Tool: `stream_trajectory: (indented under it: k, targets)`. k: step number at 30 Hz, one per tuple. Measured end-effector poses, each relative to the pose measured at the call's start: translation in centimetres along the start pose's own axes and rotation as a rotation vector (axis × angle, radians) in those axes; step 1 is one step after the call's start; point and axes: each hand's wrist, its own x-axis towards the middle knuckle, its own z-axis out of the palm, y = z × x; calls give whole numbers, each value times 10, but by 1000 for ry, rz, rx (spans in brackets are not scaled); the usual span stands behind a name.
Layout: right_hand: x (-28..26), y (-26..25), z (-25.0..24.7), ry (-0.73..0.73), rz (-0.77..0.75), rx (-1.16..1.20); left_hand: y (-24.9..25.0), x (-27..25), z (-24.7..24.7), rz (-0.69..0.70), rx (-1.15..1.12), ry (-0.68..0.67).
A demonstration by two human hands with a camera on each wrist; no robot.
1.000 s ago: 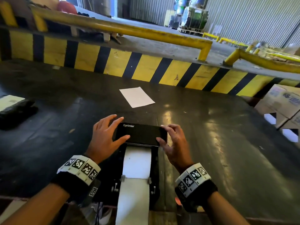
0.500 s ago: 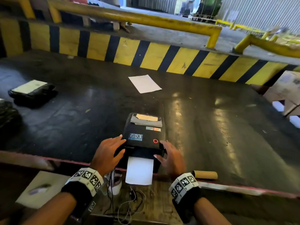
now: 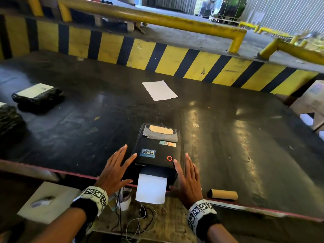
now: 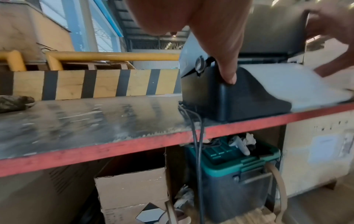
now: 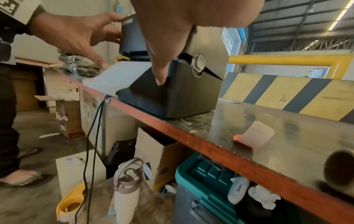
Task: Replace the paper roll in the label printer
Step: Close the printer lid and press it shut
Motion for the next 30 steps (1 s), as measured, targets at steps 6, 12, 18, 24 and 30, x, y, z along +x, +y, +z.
stream_trajectory:
  k: [6, 12, 18, 24, 30]
  targets:
    - [2, 18, 18, 150, -206, 52, -5, 5, 18, 73, -50, 92]
    - [7, 28, 23, 254, -272, 27, -9, 10, 24, 150, -167, 176]
    - [5, 24, 30, 247, -230, 24, -16, 12, 26, 200, -248, 138]
    - [4, 17, 29, 221, -190, 45, -17, 15, 22, 192, -208, 70]
    - [-2, 14, 30, 190, -170, 56, -16, 11, 21, 156, -159, 14]
